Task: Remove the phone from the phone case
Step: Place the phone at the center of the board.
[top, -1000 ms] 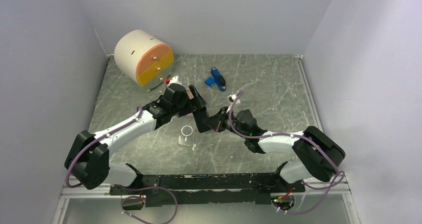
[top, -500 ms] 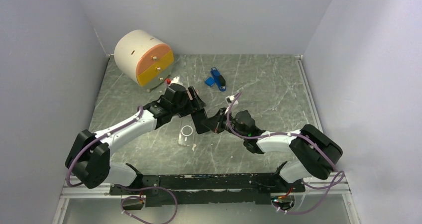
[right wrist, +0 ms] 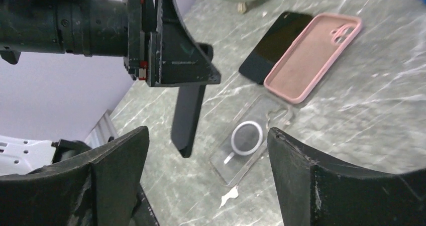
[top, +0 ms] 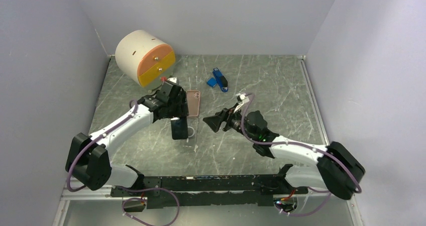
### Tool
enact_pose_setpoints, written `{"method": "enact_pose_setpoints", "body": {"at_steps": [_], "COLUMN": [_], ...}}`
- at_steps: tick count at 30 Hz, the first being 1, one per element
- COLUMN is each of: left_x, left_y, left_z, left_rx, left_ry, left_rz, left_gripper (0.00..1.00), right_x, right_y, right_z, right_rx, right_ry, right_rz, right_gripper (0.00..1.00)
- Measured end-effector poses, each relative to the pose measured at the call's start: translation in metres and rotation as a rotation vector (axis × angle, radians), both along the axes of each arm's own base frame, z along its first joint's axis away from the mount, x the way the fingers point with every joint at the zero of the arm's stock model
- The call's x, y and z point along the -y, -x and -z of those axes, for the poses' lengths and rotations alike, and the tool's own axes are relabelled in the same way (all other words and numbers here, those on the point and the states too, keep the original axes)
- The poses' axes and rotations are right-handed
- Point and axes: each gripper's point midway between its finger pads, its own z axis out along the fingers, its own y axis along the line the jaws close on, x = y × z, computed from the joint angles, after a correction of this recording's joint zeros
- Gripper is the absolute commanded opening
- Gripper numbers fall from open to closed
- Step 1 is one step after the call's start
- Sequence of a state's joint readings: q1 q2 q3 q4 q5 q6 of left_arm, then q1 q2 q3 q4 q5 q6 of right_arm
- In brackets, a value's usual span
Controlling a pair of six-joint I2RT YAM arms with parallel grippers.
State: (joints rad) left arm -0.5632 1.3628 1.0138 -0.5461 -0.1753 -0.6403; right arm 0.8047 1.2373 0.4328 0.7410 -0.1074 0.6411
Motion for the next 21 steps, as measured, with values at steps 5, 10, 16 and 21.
{"method": "enact_pose_setpoints", "body": {"at_steps": [5,10,16,21], "left_x": [-0.028,-0.045,-0.053,-0.058], "left_y": [0.004,0.003,-0.003,-0.004], "left_z": [0.001,0.019,0.048,0.07], "left_rx": [-0.037,-0.098,-0.172,-0.222], "left_ry": [-0.112,-0.184,-0.207,-0.21], "left_rz": [0.014,0.029,0.042,0.043], "left_gripper": [0.11,0.19,0.28,0.38], "right_x": [0.032,0.078,0.113,0.124], "right_y": [-0.004,-0.003,-0.001,-0.005], "right_z": [-0.029,-0.05,-0.042,-0.023], "right_rx": [0.093,0.192,0.236,0.223], "right_ry": [0.02,0.043,0.096,0.177], "right_rz": [0.126,0.284,0.401,0.444], "right_gripper": [0.98,0.99,0.99,0.99]}}
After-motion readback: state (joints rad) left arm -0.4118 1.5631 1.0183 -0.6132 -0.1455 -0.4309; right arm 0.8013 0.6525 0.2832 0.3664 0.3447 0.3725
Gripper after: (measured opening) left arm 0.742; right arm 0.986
